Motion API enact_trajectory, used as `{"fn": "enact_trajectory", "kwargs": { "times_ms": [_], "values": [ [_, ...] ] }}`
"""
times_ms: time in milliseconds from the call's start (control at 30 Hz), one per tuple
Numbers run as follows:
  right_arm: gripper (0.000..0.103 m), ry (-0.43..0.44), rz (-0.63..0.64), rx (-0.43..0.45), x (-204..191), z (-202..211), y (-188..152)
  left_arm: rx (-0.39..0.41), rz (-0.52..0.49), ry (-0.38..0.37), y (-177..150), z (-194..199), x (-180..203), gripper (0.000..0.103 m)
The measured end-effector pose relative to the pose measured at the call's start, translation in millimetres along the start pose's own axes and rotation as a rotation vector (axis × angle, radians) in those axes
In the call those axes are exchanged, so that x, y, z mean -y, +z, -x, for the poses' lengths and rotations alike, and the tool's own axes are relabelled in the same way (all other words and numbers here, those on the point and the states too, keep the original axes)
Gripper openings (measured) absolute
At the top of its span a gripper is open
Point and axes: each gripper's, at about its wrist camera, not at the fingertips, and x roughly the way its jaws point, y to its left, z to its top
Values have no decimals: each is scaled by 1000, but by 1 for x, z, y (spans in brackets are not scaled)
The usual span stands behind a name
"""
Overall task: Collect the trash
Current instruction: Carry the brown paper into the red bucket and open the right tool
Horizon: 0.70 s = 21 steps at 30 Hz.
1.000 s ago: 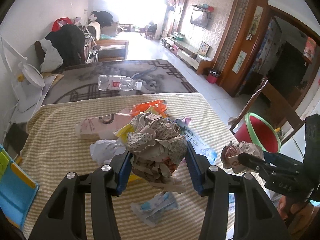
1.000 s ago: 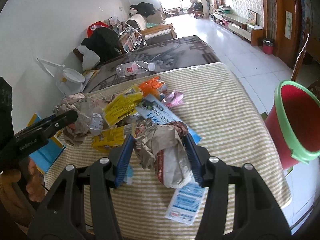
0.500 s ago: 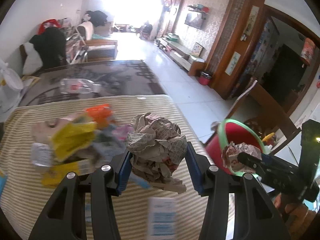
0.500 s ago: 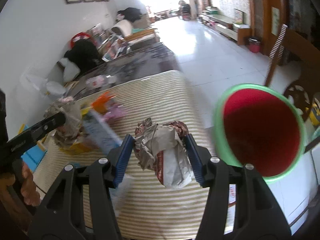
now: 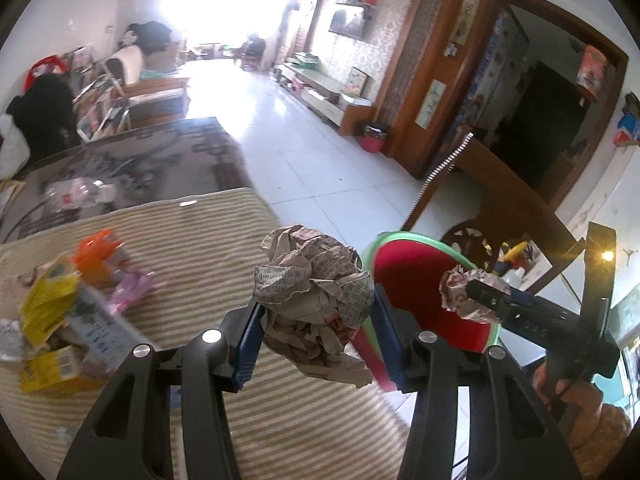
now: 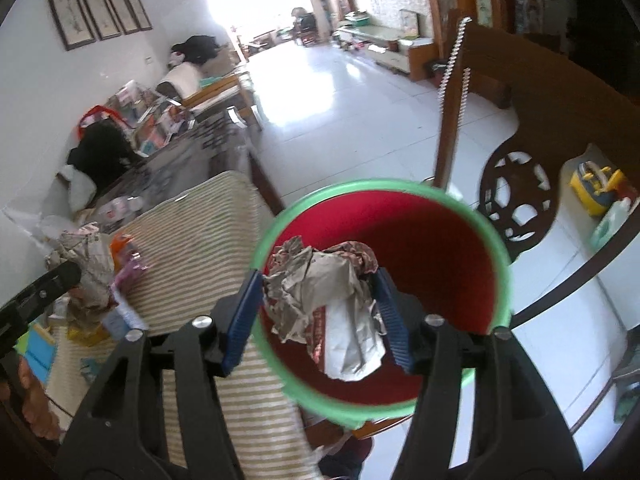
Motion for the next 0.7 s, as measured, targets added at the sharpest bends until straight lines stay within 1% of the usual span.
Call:
{"fn": "enact_trajectory", "kwargs": {
  "times_ms": [33,67,300,533,600,667,700],
  "values": [
    [85,-24,-13,23,6,4,0,-2,-11,-8,2,-3,5,48],
    [87,-36,-28,46,11,8,1,-7,-27,-25,5,-8,13,48],
    [89,-100,-90,68,50,22,-5,-62,-118,-142,13,-46,68,48],
    [90,-162,-162,72,84,42,-18,-110,-209,-219,11,-82,116,48],
    [90,-173,-177,78,90,48,-20,-113,-233,-230,11,-90,125,55],
    [90,-181,-192,84,95,53,-22,-116,-266,-206,10,-98,134,78],
    [90,-184,-196,87,96,56,-23,-117,-278,-174,10,-101,137,81]
  ]
}}
